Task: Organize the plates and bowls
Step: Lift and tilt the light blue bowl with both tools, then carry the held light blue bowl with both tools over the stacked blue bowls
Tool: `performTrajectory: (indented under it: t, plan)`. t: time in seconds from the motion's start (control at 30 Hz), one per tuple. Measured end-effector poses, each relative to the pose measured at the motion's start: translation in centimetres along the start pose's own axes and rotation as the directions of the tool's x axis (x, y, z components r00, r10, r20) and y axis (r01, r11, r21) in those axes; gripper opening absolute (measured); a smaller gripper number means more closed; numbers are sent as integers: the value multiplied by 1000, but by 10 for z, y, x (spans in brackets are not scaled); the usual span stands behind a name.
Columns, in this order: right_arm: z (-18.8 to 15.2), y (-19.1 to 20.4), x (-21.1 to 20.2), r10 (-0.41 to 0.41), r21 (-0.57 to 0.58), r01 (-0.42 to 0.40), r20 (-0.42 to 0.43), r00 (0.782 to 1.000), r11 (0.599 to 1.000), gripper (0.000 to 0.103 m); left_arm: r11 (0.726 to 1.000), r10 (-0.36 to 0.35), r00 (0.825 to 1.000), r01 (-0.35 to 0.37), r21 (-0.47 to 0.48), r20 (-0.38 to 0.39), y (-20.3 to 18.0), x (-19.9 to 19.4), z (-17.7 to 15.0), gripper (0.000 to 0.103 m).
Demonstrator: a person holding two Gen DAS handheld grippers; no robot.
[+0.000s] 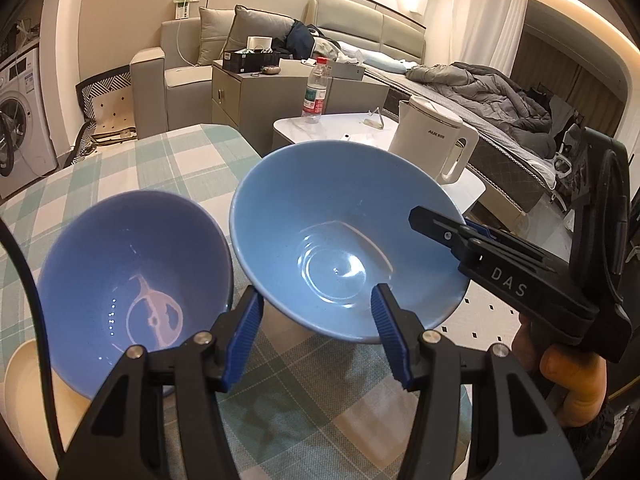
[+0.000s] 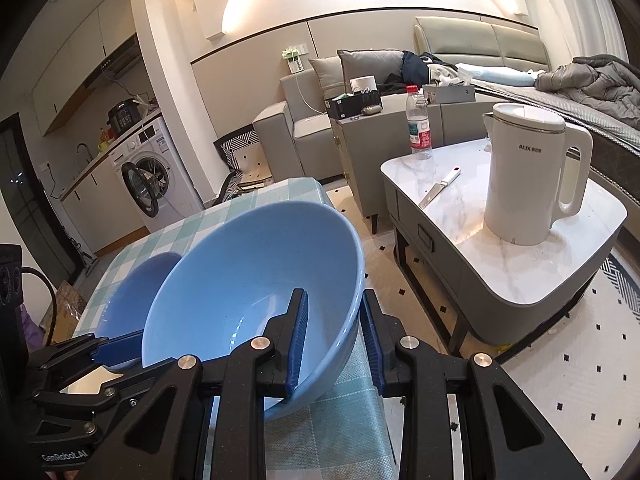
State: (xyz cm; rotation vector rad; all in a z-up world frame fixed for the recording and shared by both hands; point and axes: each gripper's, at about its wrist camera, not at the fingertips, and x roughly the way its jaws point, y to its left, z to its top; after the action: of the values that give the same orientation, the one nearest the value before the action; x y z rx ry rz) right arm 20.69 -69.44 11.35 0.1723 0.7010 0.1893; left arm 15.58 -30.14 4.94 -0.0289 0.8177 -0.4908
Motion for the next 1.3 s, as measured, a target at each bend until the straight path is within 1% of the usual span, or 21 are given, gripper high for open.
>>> performTrajectory:
  t: [0.6,0.83,1.3]
  plan:
    - [8,17,-32,14,-10,-14,67,998,1000,28,1000,8,999,-9,21,49,-1,-27,4,55]
    - [12,28,-39,30,-27,-28,85,996,999,28,999,19,997,-21,27,72,1,-42,5,55]
    - [14,52,-42,58,-54,-53,104,993,997,28,999,48,995,-50,13,92,20,-59,3,55]
